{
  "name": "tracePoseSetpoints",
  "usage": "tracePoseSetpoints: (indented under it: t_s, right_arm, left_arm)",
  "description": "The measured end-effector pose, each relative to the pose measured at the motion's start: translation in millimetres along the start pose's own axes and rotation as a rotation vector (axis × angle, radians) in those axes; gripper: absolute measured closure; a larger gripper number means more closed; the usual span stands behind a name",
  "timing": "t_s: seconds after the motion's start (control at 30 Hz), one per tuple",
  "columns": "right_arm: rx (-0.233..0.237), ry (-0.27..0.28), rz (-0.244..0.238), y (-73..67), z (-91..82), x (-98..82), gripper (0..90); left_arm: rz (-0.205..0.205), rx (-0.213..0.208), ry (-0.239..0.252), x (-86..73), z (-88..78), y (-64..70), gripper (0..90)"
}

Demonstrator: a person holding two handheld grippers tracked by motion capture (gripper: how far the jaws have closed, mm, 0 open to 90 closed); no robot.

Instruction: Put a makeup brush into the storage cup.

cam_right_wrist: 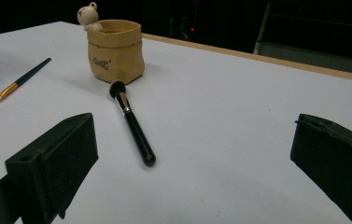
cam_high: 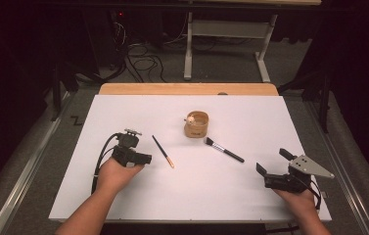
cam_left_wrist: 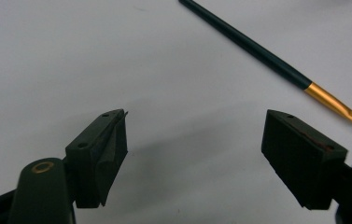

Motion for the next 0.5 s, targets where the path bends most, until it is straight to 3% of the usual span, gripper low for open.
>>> tracePoseSetpoints:
  t_s: [0.27,0.5]
  right_arm:
    - [-0.001,-0.002,0.011,0.4,-0.4,-0.7,1.0]
    - [0.0,-0.001,0.006,0.2,-0.4,-0.5,1.2]
  left_arm:
    - [0.034,0.024,-0.038,3.5,12.8,9.6,24.5]
    - [0.032,0.016,-0.03,14.5,12.2,19.8,25.2]
Point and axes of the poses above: each handheld gripper's, and its own axes: z roughly forward along the jaws, x roughly out of its top, y roughly to its right, the point moved 2 cm from there along z, roughly forward along the jaws, and after that the axes turned 3 degrees about -x, right-handed, at the moved point
